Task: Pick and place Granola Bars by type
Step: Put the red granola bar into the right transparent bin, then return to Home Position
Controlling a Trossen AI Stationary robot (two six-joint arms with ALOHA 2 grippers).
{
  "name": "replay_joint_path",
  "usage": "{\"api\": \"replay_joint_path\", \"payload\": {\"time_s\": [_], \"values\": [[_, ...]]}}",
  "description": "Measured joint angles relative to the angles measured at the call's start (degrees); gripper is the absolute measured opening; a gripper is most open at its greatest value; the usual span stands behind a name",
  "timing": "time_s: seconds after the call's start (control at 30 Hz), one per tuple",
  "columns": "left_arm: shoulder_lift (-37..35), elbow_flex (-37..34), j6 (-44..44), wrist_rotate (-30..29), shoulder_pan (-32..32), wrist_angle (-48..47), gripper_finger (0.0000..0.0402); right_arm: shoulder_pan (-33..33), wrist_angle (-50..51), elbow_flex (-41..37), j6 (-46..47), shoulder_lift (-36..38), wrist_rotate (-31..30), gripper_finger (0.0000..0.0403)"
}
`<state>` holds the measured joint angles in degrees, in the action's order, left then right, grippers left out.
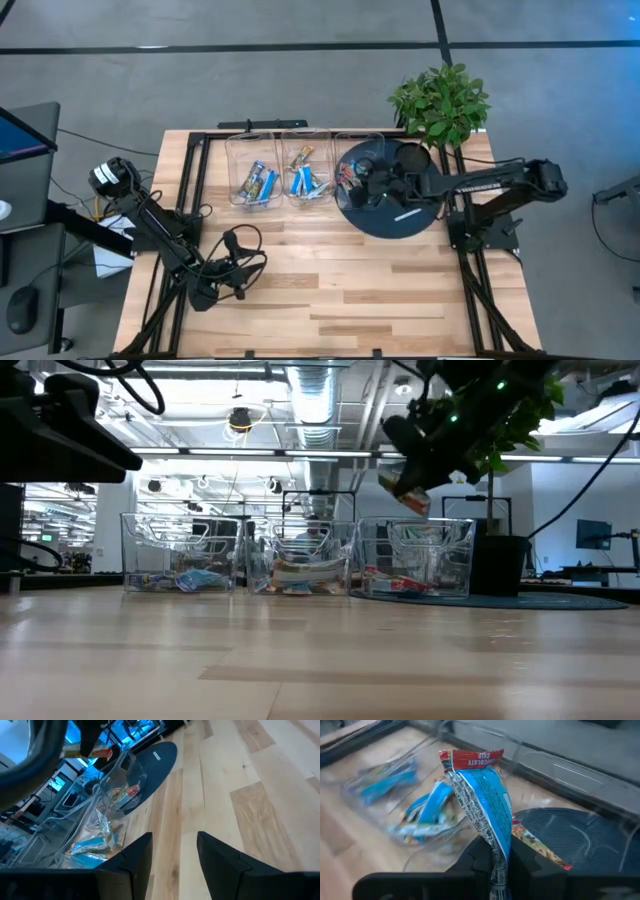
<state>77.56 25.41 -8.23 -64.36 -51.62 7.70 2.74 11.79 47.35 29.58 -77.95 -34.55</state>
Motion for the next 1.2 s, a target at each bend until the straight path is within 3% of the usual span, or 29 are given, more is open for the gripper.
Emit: {"api": "replay_joint_path", "payload": {"time_s": [0.27,0.53,0.93,1.2], "values": [[0.0,0.0,-1.3,0.7,0.0,0.0,0.0151,8.8,-1.8,0.0,9.3,-5.3,1.0,0.0033],[0.0,0.0,-1.3,1.6,0.0,0.0,0.0151,10.0,-7.7,0.0,6.2,-10.7,4.7,0.0050],[0.0,0.0,0.1,0.9,0.0,0.0,0.0151,9.5,-8.1,0.0,1.5,-9.3,3.7,0.0148],[0.0,0.0,0.6,-1.7,0.0,0.0,0.0151,7.2,-7.8,0.0,-4.4,-5.3,-1.2,0.0199]]}}
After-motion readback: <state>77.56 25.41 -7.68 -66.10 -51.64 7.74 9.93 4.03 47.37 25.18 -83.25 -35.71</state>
